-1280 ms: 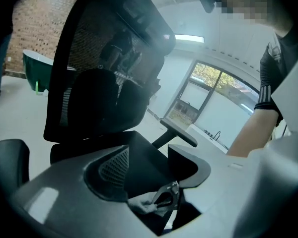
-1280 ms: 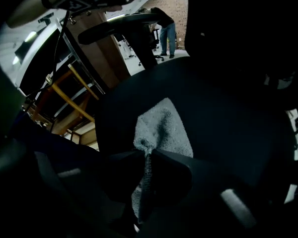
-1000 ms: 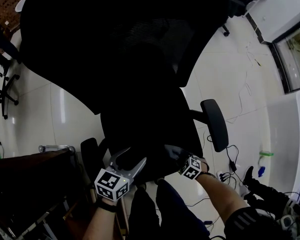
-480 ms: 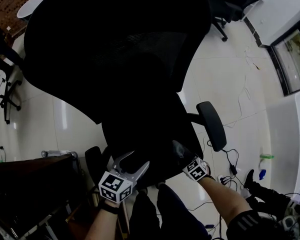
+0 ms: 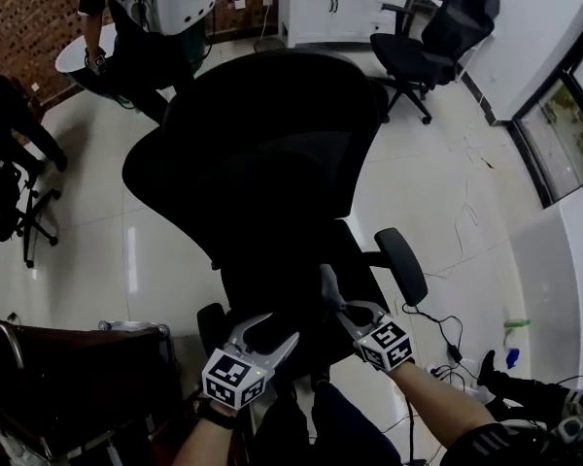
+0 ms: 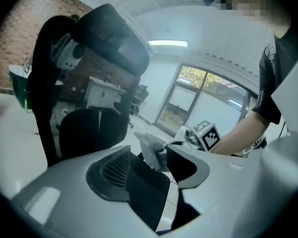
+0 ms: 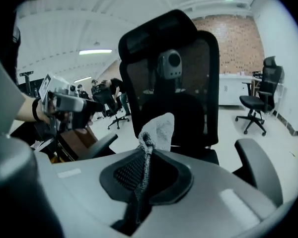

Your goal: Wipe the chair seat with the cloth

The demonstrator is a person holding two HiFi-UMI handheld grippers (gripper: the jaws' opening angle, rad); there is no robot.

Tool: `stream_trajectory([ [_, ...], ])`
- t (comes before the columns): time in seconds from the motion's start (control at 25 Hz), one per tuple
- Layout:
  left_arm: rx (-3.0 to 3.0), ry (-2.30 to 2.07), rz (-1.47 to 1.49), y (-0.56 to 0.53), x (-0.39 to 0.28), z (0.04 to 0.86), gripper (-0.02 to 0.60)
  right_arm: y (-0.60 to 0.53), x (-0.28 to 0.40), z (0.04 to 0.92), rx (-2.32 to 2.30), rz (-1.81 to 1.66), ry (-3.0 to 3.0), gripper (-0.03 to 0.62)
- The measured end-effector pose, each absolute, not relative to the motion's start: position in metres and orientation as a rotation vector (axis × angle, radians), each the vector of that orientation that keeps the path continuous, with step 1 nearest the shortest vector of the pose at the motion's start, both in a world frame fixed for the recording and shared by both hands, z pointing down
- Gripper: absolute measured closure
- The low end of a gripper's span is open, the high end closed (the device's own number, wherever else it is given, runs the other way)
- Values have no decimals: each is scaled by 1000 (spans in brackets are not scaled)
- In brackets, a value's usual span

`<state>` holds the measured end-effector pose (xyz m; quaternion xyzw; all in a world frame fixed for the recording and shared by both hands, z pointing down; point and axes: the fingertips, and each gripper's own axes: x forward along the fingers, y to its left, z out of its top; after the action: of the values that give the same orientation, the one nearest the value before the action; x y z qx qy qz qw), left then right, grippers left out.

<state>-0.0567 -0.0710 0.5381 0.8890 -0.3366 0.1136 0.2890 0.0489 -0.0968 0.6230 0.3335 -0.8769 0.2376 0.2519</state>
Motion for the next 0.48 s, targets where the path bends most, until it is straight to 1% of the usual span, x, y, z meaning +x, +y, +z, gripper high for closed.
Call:
stream_trajectory([
  [0.12, 2431, -911, 305, -58, -63, 498, 360, -96, 37, 544, 950, 584, -2489, 571],
  [0.28, 2497, -912, 257, -30, -70, 449, 360, -76, 31, 456, 1019, 520, -2604, 571],
  [0.48, 2510, -927, 137, 12, -70, 401, 357, -33, 36, 385, 1025, 527, -2771, 571],
])
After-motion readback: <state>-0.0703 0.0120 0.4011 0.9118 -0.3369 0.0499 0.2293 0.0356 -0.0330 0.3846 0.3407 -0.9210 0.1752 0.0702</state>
